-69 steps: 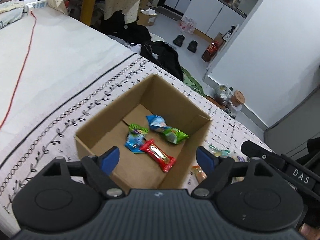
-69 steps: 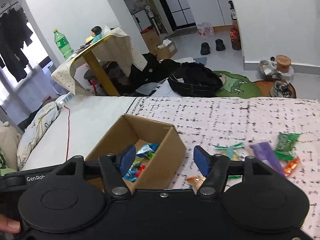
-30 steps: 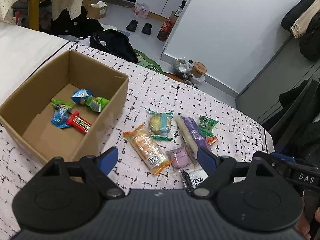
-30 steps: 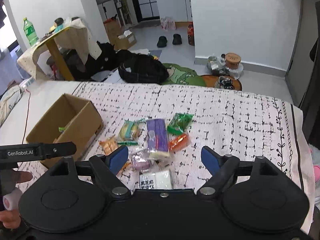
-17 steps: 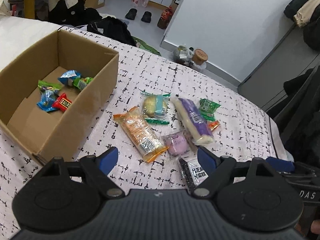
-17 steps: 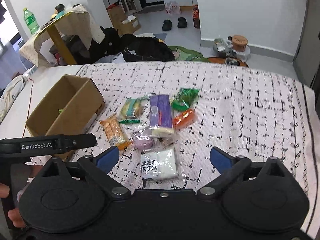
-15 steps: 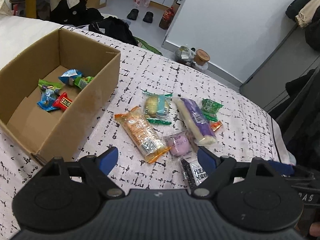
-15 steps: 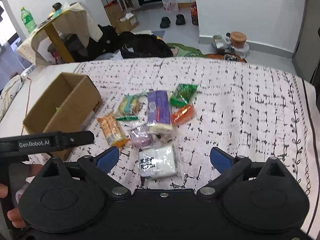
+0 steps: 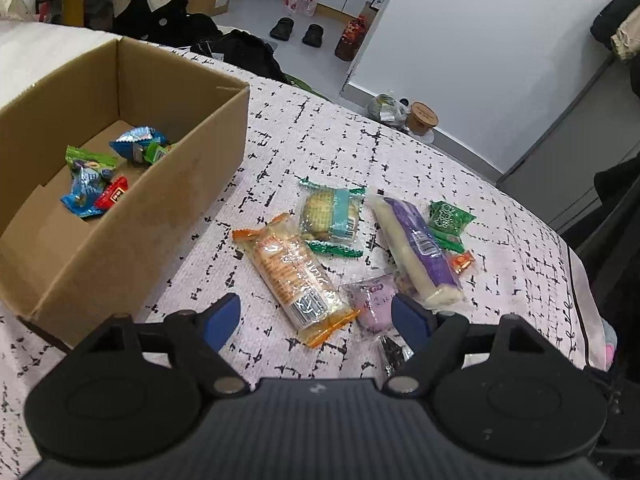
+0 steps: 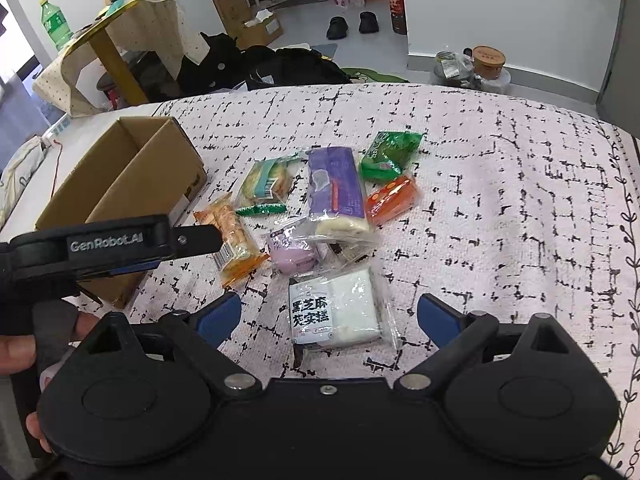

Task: Organize snacks
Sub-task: 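Move both tools back over the remaining snack pile, then grasp the orange bread packet with the left tool while the right tool grasps the white black-text packet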

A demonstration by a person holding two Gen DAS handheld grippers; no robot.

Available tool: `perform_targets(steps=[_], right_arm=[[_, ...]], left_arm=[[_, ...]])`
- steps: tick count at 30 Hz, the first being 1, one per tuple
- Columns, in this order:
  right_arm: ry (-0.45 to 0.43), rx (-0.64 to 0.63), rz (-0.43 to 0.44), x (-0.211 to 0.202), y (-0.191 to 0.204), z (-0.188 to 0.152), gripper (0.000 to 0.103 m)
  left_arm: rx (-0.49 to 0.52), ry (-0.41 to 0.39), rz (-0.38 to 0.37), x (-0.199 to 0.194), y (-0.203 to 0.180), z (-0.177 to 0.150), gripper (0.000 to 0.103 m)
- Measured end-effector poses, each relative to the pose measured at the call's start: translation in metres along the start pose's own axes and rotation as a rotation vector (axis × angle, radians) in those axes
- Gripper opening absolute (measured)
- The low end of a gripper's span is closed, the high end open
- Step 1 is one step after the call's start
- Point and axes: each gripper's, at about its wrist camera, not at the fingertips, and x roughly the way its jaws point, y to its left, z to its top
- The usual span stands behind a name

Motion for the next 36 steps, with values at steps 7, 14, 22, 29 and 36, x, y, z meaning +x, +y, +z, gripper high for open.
perform_targets(steps=[7,14,22,29,36], right_arm=[[0.015,-0.006,-0.006,0.016,0.006,-0.004,0.085],[0.026,0.044,-0.023,0.027,0.006,0.000,0.081],[0.051,-0.008,-0.057,0.038,0.017,0.009,0.080],[0.078,0.000,-0.096,0.047,0.011,0.000,0.066],[0.053,0.045,-0.064,0.040,0.011,0.001,0.047]], left_arm=[[0.011,-0.012,0.007,0.014,-0.002,0.001,0.075],[-0.009,-0.006,0.036,0.031,-0.004,0.005,0.068],[-0.013,0.019,0.073,0.048,-0.007,0.008,0.058],[0.002,0.045,0.103,0.060,-0.004,0.001,0.050],[0.013,0.024,0.104,0.054,-0.003,0.002,0.033]])
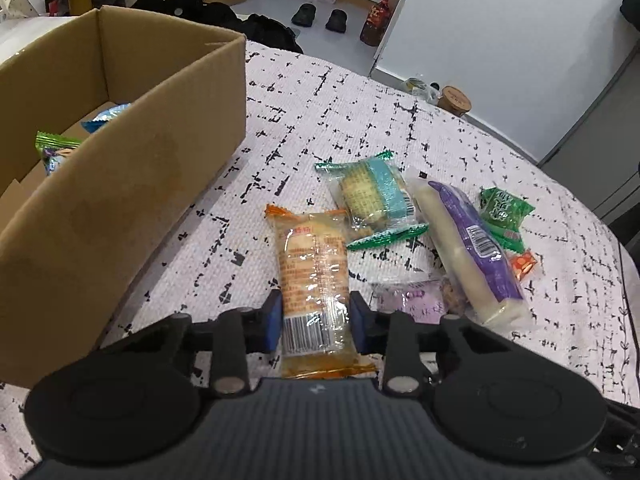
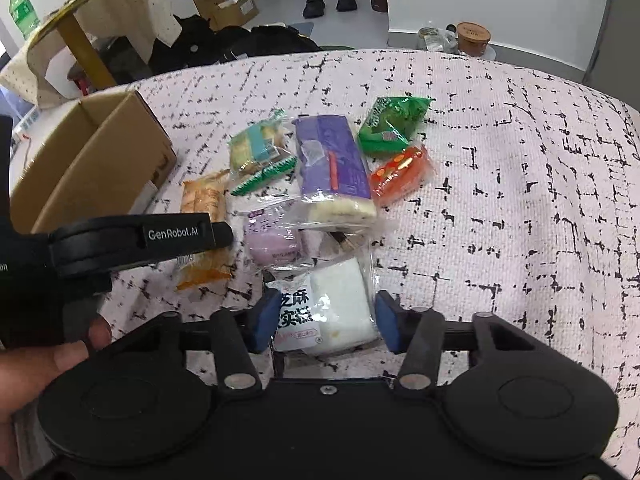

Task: Organize snacks
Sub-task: 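Grasp the orange bread packet with the left tool while the right tool grasps the white black-text packet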

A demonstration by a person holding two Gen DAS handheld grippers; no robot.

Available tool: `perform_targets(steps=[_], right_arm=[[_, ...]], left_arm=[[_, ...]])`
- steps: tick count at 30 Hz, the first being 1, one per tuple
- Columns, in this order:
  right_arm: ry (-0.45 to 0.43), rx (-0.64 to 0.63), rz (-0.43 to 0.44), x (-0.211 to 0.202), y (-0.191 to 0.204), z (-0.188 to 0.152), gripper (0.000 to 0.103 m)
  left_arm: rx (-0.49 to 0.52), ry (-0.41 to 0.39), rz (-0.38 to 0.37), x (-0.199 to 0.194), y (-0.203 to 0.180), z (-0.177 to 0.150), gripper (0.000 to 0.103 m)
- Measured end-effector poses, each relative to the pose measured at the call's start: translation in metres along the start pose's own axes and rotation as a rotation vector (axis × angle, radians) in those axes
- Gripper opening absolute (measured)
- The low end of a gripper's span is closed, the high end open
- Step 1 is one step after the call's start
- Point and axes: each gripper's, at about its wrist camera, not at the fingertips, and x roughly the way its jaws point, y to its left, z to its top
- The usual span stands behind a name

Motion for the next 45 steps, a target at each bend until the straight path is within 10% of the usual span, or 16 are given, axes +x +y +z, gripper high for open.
perform_targets(steps=[10,14,18,29,45], right_arm=[[-0.016,0.018,0.016,-0.006,0.001,-0.002,0.045],[-0.004,0.021,-0.013,-0.002,0.005,-0.003,0.078],[0.001,0.002,-0.019,0.003,0.015,-0.006,0.082],[-0.006,-0.092,-0.074,0.006,0.031,-0.017,0.050],[-0.130,-0.051,0.021,-0.036,0.053,0.009,0.048]], left_arm=[[0.011,-0.071,-0.031,-0.031,0.008,0.003,0.033],[0.007,-0.083,-0.048,-0.042,0.014,0.003,0.033],[0.001,-0.090,-0.052,-0.052,0.022,0.001,0.033],[-0.009,-0.065,-0.081,-0.066,0.038,-0.013,0.033],[-0.012,-0.147,-0.121,-0.115,0.051,0.004,0.033]])
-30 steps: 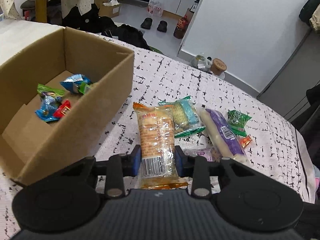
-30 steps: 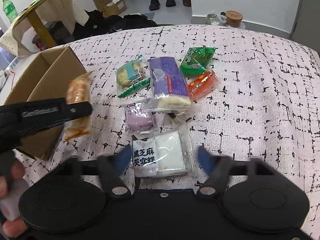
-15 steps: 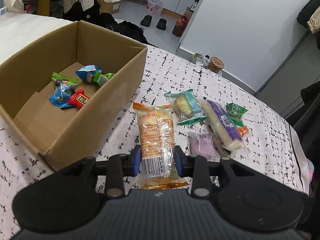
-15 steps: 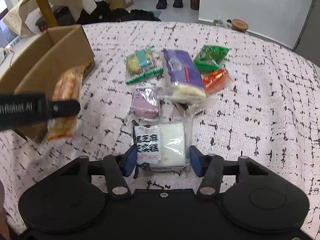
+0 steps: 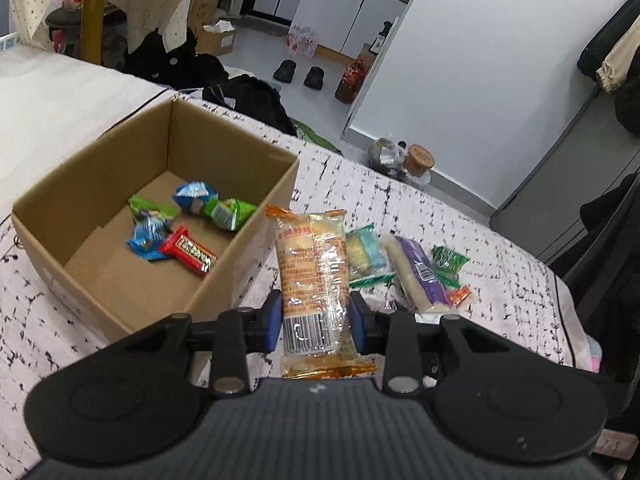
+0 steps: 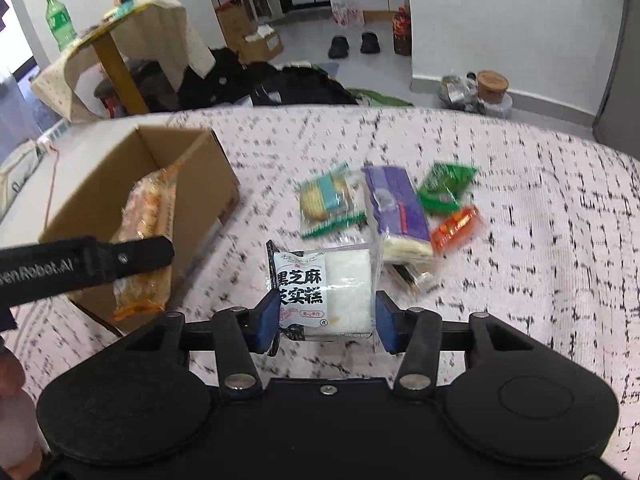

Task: Organize snacks
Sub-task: 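Grasp the orange bread packet with the left tool while the right tool grasps the white black-text packet, then carry both packets over the cardboard box and open both tools to drop them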

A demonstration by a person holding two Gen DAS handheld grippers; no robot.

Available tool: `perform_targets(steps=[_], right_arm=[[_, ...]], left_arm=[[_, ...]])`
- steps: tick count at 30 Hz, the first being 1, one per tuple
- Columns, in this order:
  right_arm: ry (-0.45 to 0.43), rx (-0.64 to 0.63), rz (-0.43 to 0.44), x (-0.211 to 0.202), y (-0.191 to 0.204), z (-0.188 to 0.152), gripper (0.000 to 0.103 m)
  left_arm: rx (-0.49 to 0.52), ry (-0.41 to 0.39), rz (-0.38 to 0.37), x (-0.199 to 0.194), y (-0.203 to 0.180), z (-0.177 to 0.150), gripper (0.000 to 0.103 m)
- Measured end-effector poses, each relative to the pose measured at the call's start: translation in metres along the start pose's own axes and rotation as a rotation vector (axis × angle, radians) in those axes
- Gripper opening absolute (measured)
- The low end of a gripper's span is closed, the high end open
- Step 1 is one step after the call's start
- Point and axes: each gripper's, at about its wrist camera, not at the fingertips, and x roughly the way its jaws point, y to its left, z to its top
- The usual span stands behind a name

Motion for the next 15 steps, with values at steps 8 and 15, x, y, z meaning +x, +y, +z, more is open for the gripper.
perform_targets(steps=[8,15], right_arm=[[-0.099,-0.024,0.012,-0.015,0.015,0.021,0.048],[-0.161,-0.069,0.063,-0.020,0.037,0.031,0.048]], left_arm=[[0.023,-0.058,0.002,-0.017,0.004,0.018,0.033],[0.058,-0.082,0.019,-0.026,0.017,0.033,0.033]])
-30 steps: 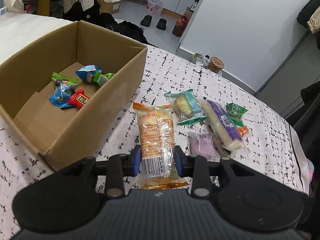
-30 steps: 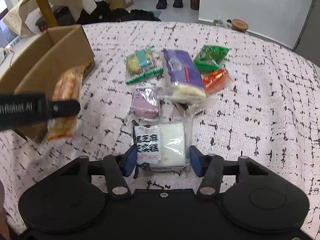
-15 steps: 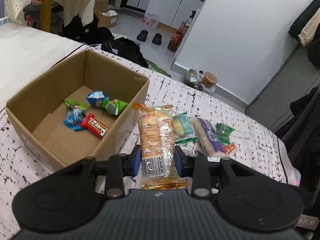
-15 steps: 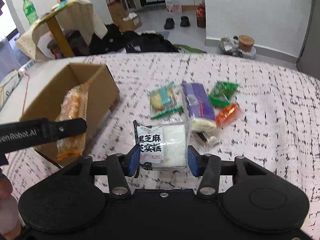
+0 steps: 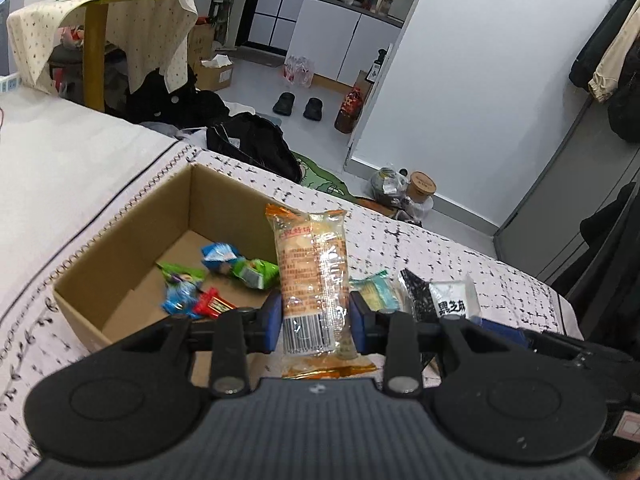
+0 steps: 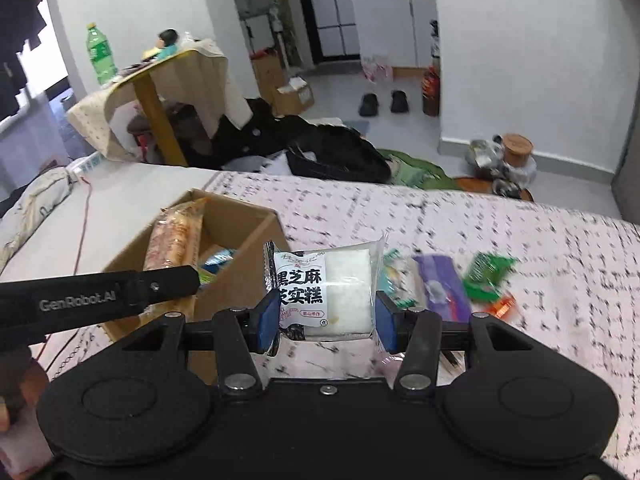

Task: Organize snacks
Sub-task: 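Carry both packets over the cardboard box and open both tools to drop them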

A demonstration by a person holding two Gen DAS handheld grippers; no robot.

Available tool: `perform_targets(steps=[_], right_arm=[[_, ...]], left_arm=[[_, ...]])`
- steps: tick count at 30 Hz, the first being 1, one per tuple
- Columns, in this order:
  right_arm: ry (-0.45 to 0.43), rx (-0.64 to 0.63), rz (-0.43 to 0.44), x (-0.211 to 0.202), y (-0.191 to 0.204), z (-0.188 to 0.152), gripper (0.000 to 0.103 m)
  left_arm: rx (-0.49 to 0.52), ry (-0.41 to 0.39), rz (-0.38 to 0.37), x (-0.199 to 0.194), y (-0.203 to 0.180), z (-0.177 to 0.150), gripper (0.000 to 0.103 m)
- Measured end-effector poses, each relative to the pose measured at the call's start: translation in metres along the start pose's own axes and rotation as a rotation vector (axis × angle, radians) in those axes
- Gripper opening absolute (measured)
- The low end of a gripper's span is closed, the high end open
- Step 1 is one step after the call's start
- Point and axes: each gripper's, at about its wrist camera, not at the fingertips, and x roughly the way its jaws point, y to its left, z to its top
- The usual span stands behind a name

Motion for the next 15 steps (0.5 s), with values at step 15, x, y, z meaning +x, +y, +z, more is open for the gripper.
perform_targets(steps=[15], right_arm=[[-0.060,-0.053,0.076,0.003,0.026,0.024,0.048]], left_arm=[[0.044,-0.022,0.051,-0.003,0.042,0.029,0.033]])
